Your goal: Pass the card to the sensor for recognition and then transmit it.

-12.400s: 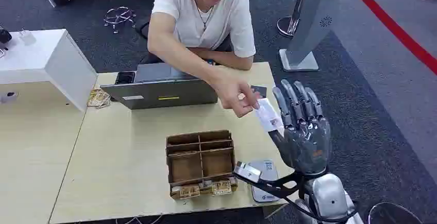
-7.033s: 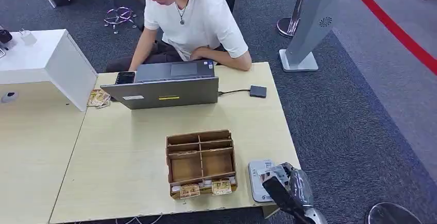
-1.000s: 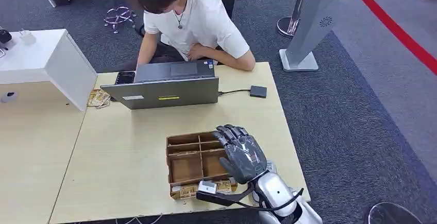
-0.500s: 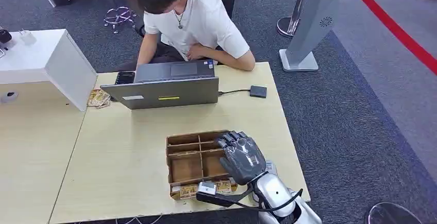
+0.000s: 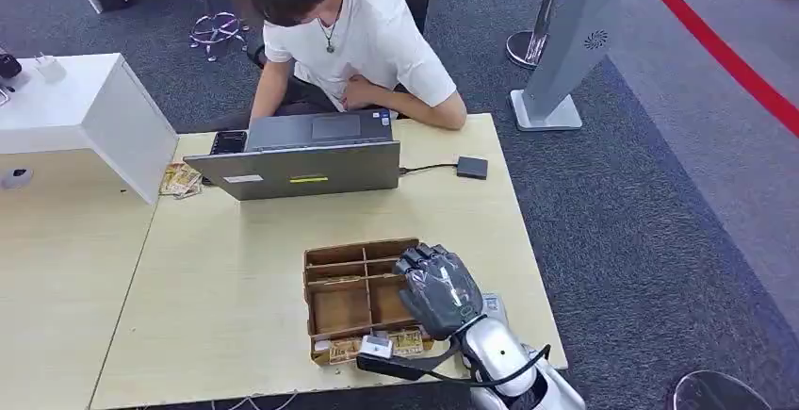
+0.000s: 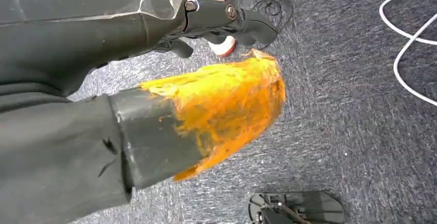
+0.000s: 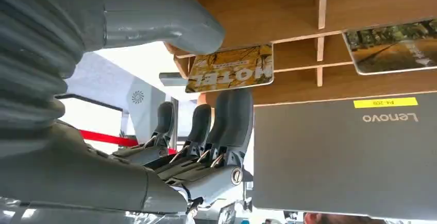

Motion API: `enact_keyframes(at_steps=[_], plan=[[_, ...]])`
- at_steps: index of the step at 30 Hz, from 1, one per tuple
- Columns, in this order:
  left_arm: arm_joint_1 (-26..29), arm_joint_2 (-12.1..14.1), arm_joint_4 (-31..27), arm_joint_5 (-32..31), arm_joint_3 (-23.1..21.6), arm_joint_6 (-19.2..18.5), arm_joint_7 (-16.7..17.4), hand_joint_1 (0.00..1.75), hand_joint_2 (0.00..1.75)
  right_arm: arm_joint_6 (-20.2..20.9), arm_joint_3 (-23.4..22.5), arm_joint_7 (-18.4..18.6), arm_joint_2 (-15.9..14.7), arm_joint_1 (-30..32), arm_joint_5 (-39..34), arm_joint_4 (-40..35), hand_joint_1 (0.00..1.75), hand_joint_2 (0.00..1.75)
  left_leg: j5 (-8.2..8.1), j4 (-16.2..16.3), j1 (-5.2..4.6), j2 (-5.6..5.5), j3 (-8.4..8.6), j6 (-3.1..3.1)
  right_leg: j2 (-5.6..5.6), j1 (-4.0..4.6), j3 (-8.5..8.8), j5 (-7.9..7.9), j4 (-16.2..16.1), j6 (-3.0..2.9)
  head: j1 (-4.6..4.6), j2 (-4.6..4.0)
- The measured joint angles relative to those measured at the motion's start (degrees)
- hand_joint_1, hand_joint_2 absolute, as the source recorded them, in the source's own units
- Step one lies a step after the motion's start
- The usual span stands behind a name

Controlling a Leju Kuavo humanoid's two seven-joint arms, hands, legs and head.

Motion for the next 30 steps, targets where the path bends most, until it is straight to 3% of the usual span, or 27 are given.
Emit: enact_keyframes(at_steps=[11,15,18,26,30], plan=[[-0.2,-0.1,0.0,-0.7,0.0,-0.2,0.2,0.0,0.0,1.1,0.5,0.0,0.7,-1.6,0.0,2.0,0.94,1.75,0.0,0.0,0.0,0.0,0.0,0.0,0.0,0.0,0.0,0.0,0.0,0.0,0.0,0.0],[-0.2,-0.1,0.0,-0.8,0.0,-0.2,0.3,0.0,0.0,1.4,0.8,0.0,1.0,-2.2,0.0,2.7,1.12,1.75,0.0,0.0,0.0,0.0,0.0,0.0,0.0,0.0,0.0,0.0,0.0,0.0,-0.02,0.0],[-0.2,-0.1,0.0,-0.8,0.0,-0.3,0.3,0.0,0.0,1.5,1.0,0.0,1.1,-2.5,0.0,3.2,1.34,1.75,0.0,0.0,0.0,0.0,0.0,0.0,0.0,0.0,0.0,0.0,0.0,0.0,-0.02,0.0],[-0.3,-0.1,0.0,-0.9,0.0,-0.6,0.3,0.0,0.0,1.6,1.3,0.2,1.3,-3.4,-0.2,4.0,1.45,1.75,0.0,0.0,0.0,0.0,0.0,0.0,0.0,0.0,0.0,0.0,0.0,0.0,-0.02,0.0],[-0.3,-0.1,0.0,-1.0,0.0,-0.6,0.3,0.0,0.0,1.6,1.3,0.2,1.5,-3.7,-0.2,4.2,1.64,1.75,0.0,0.0,0.0,0.0,0.0,0.0,0.0,0.0,0.0,0.01,0.0,0.0,-0.02,0.0]])
